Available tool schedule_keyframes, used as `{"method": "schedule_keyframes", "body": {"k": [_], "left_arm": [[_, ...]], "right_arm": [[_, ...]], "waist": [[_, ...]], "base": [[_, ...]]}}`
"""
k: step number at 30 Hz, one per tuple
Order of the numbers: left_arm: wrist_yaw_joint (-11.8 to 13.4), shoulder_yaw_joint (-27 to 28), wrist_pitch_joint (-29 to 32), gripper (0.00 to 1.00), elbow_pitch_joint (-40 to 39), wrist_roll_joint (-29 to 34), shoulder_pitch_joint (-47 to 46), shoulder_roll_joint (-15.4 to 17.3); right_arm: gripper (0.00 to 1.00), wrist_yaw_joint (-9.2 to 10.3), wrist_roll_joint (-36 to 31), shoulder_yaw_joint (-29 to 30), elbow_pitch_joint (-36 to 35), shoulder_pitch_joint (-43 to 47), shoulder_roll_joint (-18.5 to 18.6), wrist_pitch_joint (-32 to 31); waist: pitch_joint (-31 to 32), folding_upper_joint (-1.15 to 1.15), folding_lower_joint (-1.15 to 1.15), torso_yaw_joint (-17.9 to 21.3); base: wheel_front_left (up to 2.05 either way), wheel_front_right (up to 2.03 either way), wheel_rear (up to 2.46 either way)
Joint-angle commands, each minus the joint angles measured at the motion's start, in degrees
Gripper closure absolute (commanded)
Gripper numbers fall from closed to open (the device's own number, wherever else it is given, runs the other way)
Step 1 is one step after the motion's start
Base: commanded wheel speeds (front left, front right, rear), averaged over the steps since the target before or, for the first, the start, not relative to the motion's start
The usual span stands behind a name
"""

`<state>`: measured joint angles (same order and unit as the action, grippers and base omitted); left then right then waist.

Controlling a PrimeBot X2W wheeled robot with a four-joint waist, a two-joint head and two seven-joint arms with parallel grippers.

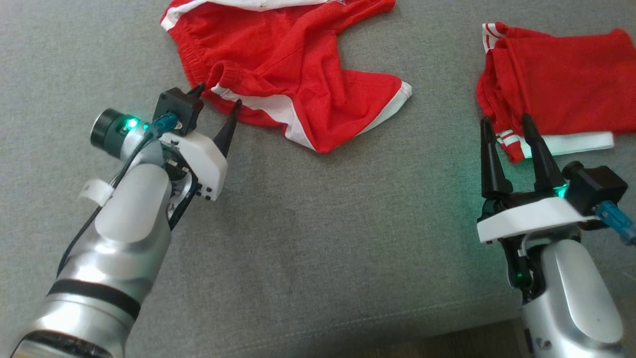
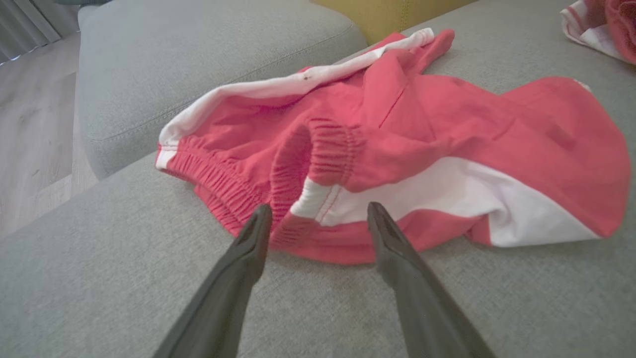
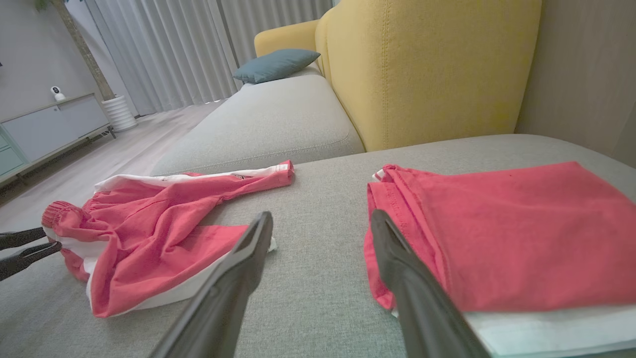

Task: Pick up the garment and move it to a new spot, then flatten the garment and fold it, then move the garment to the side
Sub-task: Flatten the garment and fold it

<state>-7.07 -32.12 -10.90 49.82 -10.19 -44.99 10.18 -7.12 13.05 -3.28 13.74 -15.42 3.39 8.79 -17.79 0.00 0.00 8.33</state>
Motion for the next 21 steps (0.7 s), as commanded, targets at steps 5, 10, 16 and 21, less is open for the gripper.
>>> {"method": "schedule_keyframes", "body": {"k": [5,10,16,21], "left_arm": [[-0.2,0.9,-1.9,0.0,0.1,-0.6,-4.0,1.0],[-0.2,0.2,-2.6,0.0,1.6,-0.8,-5.0,1.1],[-0.3,-1.1,-3.1,1.0,2.7,-1.8,-5.2,0.4],[-0.3,-1.1,-3.7,1.0,1.9,-2.8,-4.2,-0.1]], "right_arm": [[0.0,-0.36,-0.5,-1.0,-1.8,0.1,-0.5,-0.4],[0.0,-0.36,-0.4,-1.2,-1.7,-0.1,-0.5,-0.5],[0.0,-0.36,-0.3,-0.8,-1.1,0.1,-0.5,-0.3],[0.0,-0.36,-0.9,-1.0,-0.6,0.0,-0.5,-0.9]], "waist": [[-0.2,0.0,0.0,0.1],[-0.4,0.0,0.0,0.5],[-0.1,0.0,0.0,0.3],[0.8,0.0,0.0,-1.7]], "base": [[0.0,0.0,0.0],[0.0,0.0,0.0],[0.0,0.0,0.0],[0.0,0.0,0.0]]}}
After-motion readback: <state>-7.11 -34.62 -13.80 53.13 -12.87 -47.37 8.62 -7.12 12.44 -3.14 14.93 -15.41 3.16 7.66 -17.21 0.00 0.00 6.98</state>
